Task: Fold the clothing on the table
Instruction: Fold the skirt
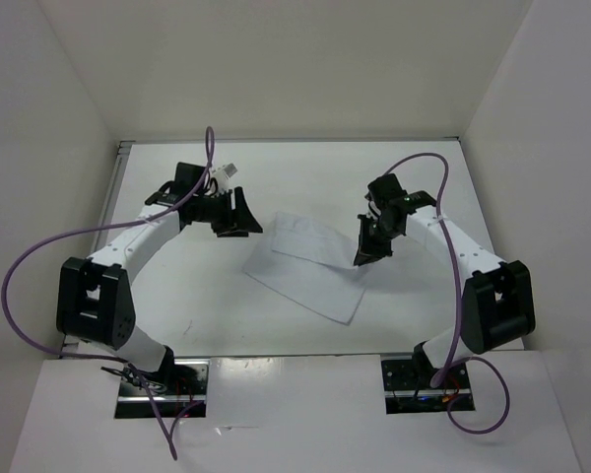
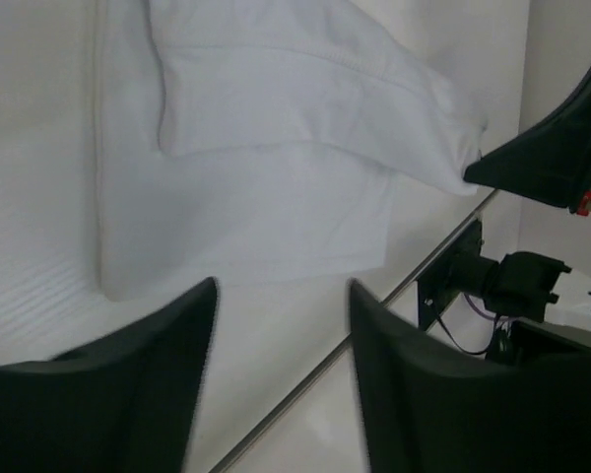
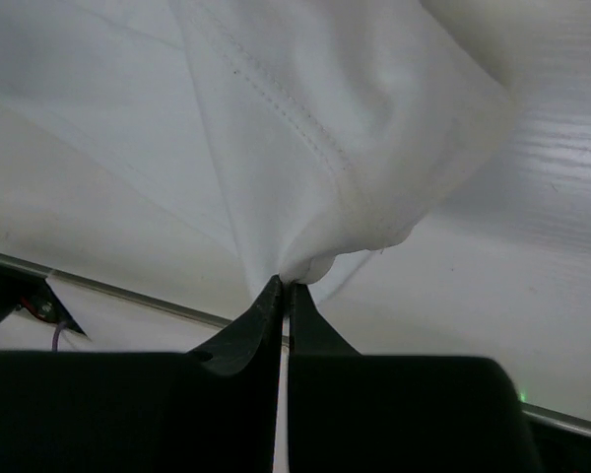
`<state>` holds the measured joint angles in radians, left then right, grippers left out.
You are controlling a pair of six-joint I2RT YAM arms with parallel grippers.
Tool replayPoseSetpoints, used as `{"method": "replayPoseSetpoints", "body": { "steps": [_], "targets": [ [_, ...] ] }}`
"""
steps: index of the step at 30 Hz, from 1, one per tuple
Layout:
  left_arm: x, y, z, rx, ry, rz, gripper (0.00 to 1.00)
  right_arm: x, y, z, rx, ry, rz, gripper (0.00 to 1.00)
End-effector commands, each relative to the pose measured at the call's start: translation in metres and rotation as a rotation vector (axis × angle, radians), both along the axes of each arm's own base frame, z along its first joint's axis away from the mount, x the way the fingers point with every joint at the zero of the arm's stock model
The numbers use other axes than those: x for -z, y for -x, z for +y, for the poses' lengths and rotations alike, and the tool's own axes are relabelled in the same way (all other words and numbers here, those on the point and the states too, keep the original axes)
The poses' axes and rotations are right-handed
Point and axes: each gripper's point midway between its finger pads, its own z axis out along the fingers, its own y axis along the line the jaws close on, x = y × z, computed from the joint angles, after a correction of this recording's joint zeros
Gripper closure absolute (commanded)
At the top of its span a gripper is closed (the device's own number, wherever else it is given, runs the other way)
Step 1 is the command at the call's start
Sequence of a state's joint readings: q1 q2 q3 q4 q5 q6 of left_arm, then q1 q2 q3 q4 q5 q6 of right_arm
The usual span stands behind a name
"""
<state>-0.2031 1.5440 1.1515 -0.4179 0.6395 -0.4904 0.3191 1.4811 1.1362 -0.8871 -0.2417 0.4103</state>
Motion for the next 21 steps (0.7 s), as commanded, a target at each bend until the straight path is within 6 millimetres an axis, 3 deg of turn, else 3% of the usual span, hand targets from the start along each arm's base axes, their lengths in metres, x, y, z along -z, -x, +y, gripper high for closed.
{"method": "replayPoseSetpoints", "body": {
  "steps": [1,2,6,7,8,12,15,21],
  "targets": [
    [0.021,-0.003,0.005,-0.017,-0.027,0.018,0.28,-0.005,0.010,-0.006,0.013,0.027,0.003,1.00],
    [0.028,-0.004,0.005,-0.017,-0.028,0.023,0.22,-0.005,0.010,-0.006,0.013,0.027,0.003,1.00],
    [0.035,-0.037,0.000,-0.048,-0.016,-0.014,0.20,-0.004,0.008,0.002,0.001,0.020,-0.005,1.00],
    [0.044,-0.046,-0.001,-0.054,-0.026,-0.004,0.23,-0.004,0.006,0.002,0.002,0.017,-0.015,1.00],
    [0.035,-0.059,-0.009,-0.042,-0.017,-0.041,0.26,-0.001,0.006,0.003,0.010,0.019,-0.001,1.00],
    [0.059,-0.086,-0.024,-0.022,-0.024,-0.012,0.40,0.003,0.007,0.009,0.000,0.020,0.010,1.00],
    [0.077,-0.089,-0.029,-0.010,-0.033,0.024,0.43,0.003,0.004,0.010,0.010,0.014,0.004,1.00],
    [0.091,-0.087,-0.035,0.016,-0.030,0.050,0.46,0.006,0.004,0.009,0.021,0.023,0.012,1.00]
  ]
}}
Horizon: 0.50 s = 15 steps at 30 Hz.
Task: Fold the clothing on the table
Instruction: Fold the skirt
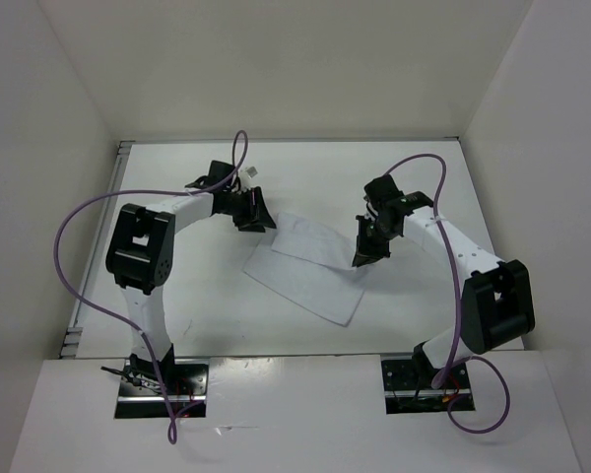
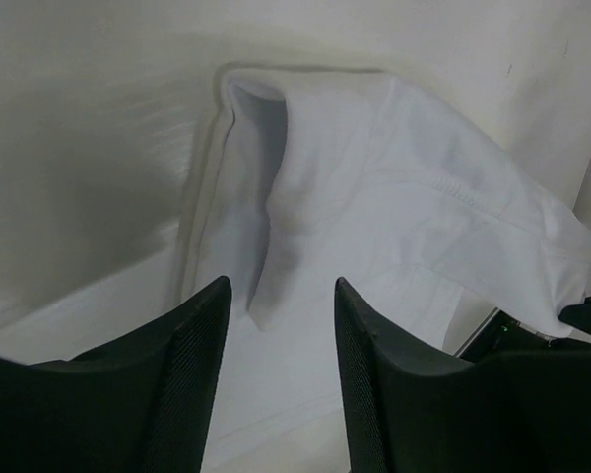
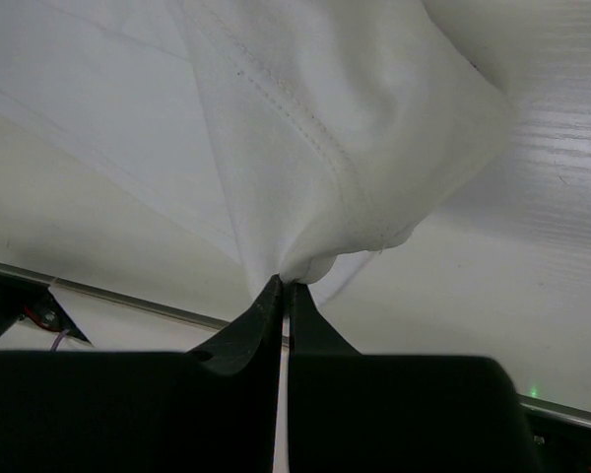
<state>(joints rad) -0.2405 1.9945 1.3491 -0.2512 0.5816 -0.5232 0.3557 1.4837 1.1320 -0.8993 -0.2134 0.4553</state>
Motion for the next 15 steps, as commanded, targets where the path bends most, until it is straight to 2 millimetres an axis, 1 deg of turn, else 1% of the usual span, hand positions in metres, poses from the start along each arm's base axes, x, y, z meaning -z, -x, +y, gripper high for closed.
{"method": "replayPoseSetpoints", "body": {
  "steps": [1,2,3,4,5,7,8,10,11,13,14,15],
  "targets": [
    [-0.006,-0.009,-0.009,0.035,0.024,-0.046,0.48,0.002,-0.004,0.003,0.007,0.002,-0.011,1.00],
    [-0.006,-0.009,-0.009,0.035,0.024,-0.046,0.50,0.002,-0.004,0.003,0.007,0.002,-0.011,1.00],
    [0.001,-0.004,-0.009,0.047,0.024,-0.029,0.52,0.002,-0.004,0.003,0.007,0.002,-0.011,1.00],
    [0.001,-0.004,-0.009,0.048,0.024,-0.029,0.53,0.005,-0.004,0.003,0.007,0.005,-0.003,1.00],
    [0.001,-0.002,-0.013,0.057,0.025,-0.029,0.53,0.005,-0.004,0.003,0.007,0.005,-0.003,1.00],
    [0.009,0.002,-0.012,0.057,0.019,-0.007,0.53,0.005,-0.004,0.003,0.007,0.005,-0.003,1.00],
    [0.008,0.005,-0.016,0.072,0.028,-0.004,0.53,0.005,-0.004,0.003,0.007,0.005,-0.003,1.00],
    [0.015,0.009,-0.016,0.072,0.024,0.014,0.53,0.007,-0.006,0.004,0.007,0.005,-0.003,1.00],
    [0.015,0.012,-0.020,0.084,0.024,0.014,0.53,0.007,-0.006,0.004,0.007,0.005,-0.003,1.00],
    [0.018,0.015,-0.020,0.084,0.021,0.024,0.55,0.007,-0.006,0.004,0.016,0.003,0.000,1.00],
    [0.018,0.017,-0.024,0.094,0.021,0.024,0.55,0.007,-0.006,0.004,0.016,0.003,0.000,1.00],
    [0.025,0.021,-0.023,0.094,0.017,0.042,0.55,0.007,-0.006,0.004,0.016,0.003,0.000,1.00]
  ]
}}
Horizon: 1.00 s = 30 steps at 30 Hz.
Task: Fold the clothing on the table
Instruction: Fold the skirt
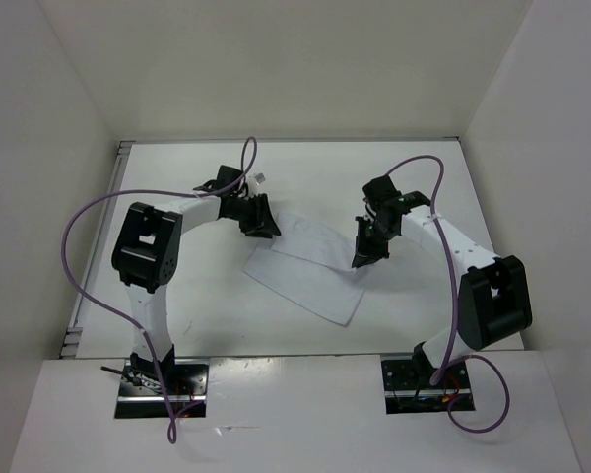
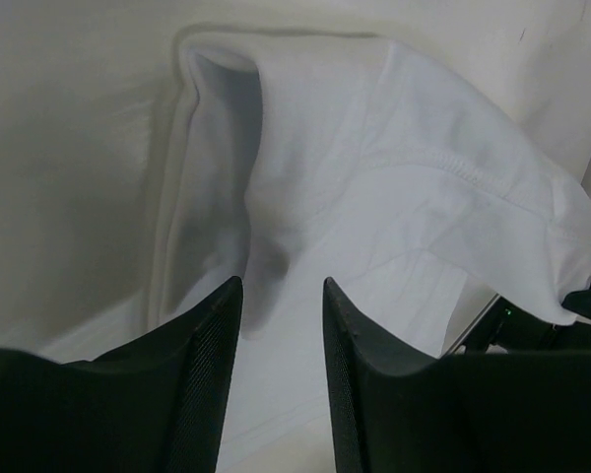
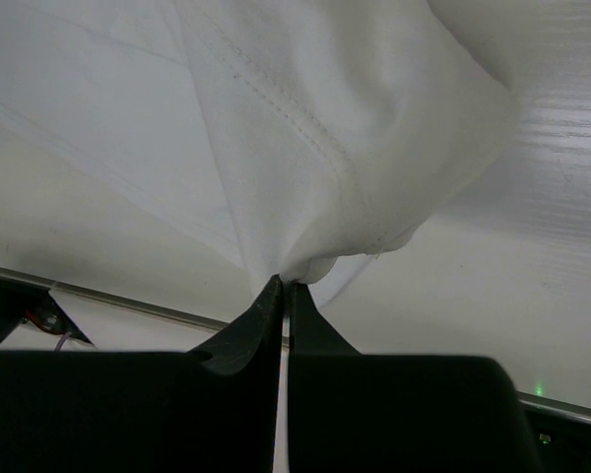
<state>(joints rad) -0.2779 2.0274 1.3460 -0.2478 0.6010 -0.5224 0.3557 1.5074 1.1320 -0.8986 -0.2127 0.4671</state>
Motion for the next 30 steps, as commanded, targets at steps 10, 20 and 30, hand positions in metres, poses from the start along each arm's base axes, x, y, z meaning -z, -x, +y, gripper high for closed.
{"method": "replayPoseSetpoints", "body": {
  "steps": [10,20,30],
  "targets": [
    [0.030,0.026,-0.010,0.084,-0.036,0.052,0.57,-0.002,-0.006,0.004,0.004,-0.007,-0.035,1.00],
    [0.045,0.029,-0.014,0.085,-0.093,0.066,1.00,-0.006,0.000,0.006,0.012,-0.016,-0.041,1.00],
    [-0.104,-0.021,-0.022,0.049,0.048,-0.207,1.00,-0.037,-0.057,-0.005,0.041,0.001,-0.170,1.00]
  ]
}}
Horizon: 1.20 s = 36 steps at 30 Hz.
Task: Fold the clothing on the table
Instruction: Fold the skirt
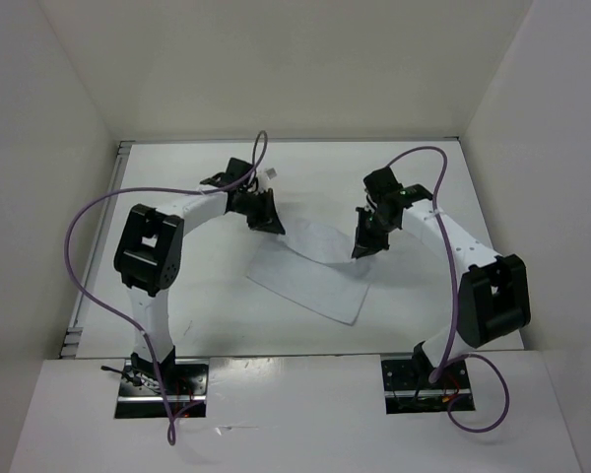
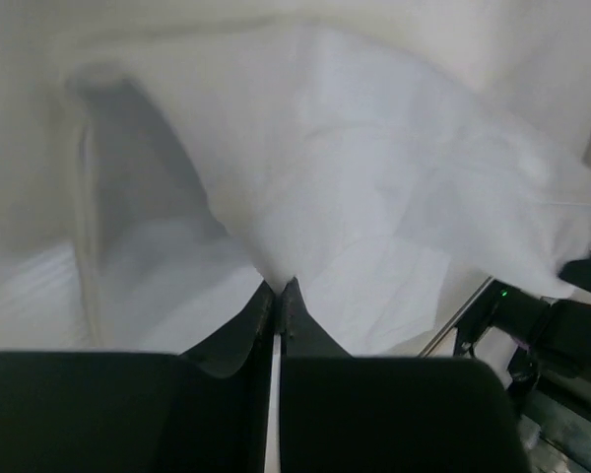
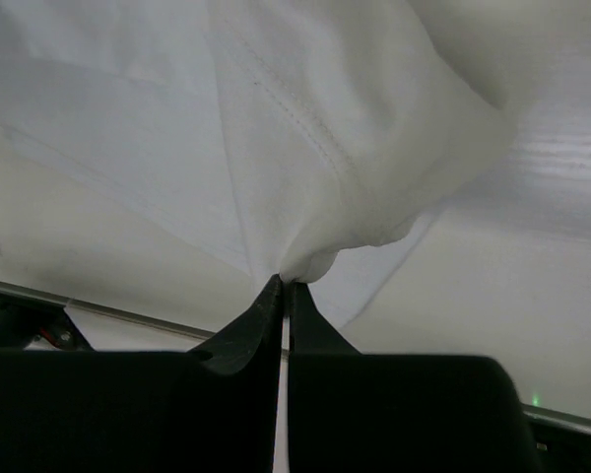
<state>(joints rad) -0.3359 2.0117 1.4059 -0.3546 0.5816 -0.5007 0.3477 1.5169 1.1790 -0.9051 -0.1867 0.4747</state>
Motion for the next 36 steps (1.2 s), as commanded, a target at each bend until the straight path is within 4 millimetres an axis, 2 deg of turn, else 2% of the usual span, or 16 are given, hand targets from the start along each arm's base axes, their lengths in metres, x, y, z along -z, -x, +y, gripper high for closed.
{"method": "replayPoseSetpoints", "body": {
  "steps": [1,3,4,5,6,7,9,13,17,18,19,22,24,28,35,36],
  "targets": [
    [-0.095,-0.042,-0.004,-0.011,0.089,-0.226,1.00,-0.031,-0.054,-0.005,0.023,-0.010,-0.155,1.00],
    [-0.105,-0.058,-0.003,-0.014,0.096,-0.248,1.00,-0.044,-0.080,-0.015,0.049,-0.014,-0.206,1.00],
    [-0.110,-0.078,0.003,-0.022,0.101,-0.264,1.00,-0.037,-0.092,-0.022,0.056,0.000,-0.196,1.00],
    [-0.112,-0.086,0.003,-0.021,0.114,-0.266,1.00,-0.040,-0.103,-0.024,0.059,0.000,-0.216,1.00],
    [-0.117,-0.089,-0.003,0.006,0.148,-0.268,1.00,-0.054,-0.119,-0.026,0.063,-0.006,-0.258,1.00],
    [-0.117,-0.105,0.004,-0.022,0.164,-0.263,1.00,-0.046,-0.129,-0.029,0.066,0.011,-0.247,1.00],
    [-0.111,-0.115,0.008,-0.036,0.171,-0.251,1.00,-0.056,-0.151,-0.037,0.079,0.011,-0.291,1.00],
    [-0.108,-0.120,0.025,-0.068,0.164,-0.239,1.00,-0.046,-0.160,-0.038,0.061,-0.034,-0.268,1.00],
    [-0.093,-0.099,0.038,-0.078,0.156,-0.203,1.00,-0.039,-0.141,-0.034,0.034,-0.064,-0.243,1.00],
    [-0.099,-0.093,0.039,-0.077,0.160,-0.218,1.00,-0.039,-0.136,-0.035,0.034,-0.064,-0.240,1.00],
    [-0.083,-0.080,0.041,-0.072,0.146,-0.183,1.00,-0.039,-0.131,-0.033,0.028,-0.077,-0.231,1.00],
    [-0.070,-0.068,0.052,-0.085,0.109,-0.167,1.00,-0.030,-0.104,-0.028,0.017,-0.096,-0.180,1.00],
    [-0.058,-0.062,0.058,-0.097,0.101,-0.133,1.00,-0.015,-0.083,-0.023,-0.004,-0.089,-0.125,1.00],
    [-0.050,-0.064,0.068,-0.123,0.064,-0.129,1.00,0.011,-0.042,-0.001,-0.076,-0.075,-0.020,1.00],
    [-0.038,-0.082,0.082,-0.154,0.046,-0.117,1.00,0.028,-0.007,0.041,-0.185,-0.075,0.033,1.00],
    [-0.038,-0.085,0.081,-0.154,0.047,-0.120,1.00,0.038,-0.002,0.042,-0.182,-0.058,0.066,1.00]
  ]
}}
